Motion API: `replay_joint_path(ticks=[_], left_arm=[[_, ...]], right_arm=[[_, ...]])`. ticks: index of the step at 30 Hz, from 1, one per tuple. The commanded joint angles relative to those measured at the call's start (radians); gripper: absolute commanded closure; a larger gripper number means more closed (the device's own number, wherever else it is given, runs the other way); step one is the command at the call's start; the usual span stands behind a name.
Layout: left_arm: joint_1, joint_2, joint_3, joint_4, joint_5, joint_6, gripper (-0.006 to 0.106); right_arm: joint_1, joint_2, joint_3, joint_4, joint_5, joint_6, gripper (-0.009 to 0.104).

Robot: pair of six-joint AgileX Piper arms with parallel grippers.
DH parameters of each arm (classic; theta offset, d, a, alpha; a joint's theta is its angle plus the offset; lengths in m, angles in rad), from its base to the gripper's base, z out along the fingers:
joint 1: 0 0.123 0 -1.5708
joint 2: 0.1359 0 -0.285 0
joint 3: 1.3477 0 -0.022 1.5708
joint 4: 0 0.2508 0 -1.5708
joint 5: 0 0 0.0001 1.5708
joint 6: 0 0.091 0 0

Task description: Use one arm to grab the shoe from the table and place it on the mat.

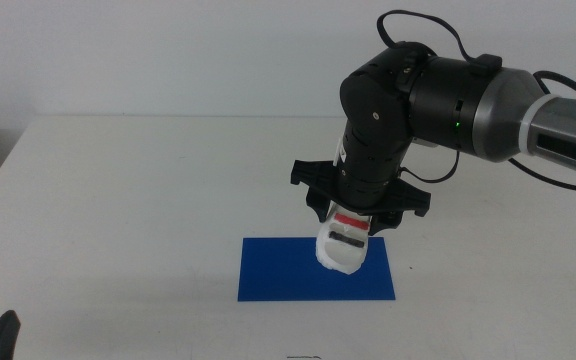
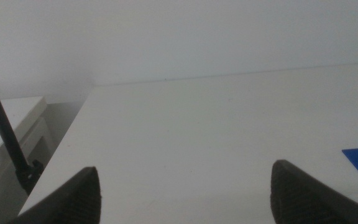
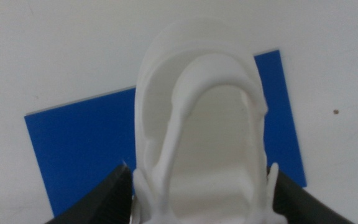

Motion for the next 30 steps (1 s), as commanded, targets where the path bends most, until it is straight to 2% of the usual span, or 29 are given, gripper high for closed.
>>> replay_joint_path(ticks=[1, 5, 9, 18, 23, 25, 27, 29, 30], left_arm=[[-0.006, -0.019, -0.003, -0.009, -0.084, -0.015, 0.007], [-0.006, -0.019, -0.003, -0.009, -0.084, -0.015, 0.007], [-0.006, -0.019, -0.003, -0.009, -0.084, -0.015, 0.007], [-0.006, -0.019, -0.003, -0.009, -0.084, -0.015, 0.007], [-0.006, -0.019, -0.003, -0.009, -0.084, -0.015, 0.007], [-0.006, -0.019, -0.003, -0.009, -0.084, -0.015, 0.007], [-0.006, -0.019, -0.003, -0.009, -0.084, -0.015, 0.007], [-0.006, -0.019, -0.003, -0.009, -0.084, -0.015, 0.007], [-0.006, -0.019, -0.003, -0.009, -0.084, -0.015, 0.007]], right_arm=[[-0.002, -0.055, -0.022, -0.043, -0.008, -0.003, 0.096], [-0.002, -0.055, -0.022, -0.062, -0.006, -0.002, 0.096], [-0.002, -0.056, -0.022, -0.032, -0.003, 0.06, 0.096], [-0.002, -0.055, -0.022, -0.005, 0.115, 0.649, 0.096], [0.0, -0.055, -0.022, 0.001, 0.125, 0.843, 0.096], [0.011, -0.054, -0.022, -0.017, 0.127, 0.946, 0.096], [0.037, -0.041, -0.026, -0.064, 0.127, 1.108, 0.096], [0.056, -0.009, -0.053, -0.077, 0.149, 1.14, 0.096], [0.056, 0.017, -0.084, -0.062, 0.181, 1.14, 0.096]])
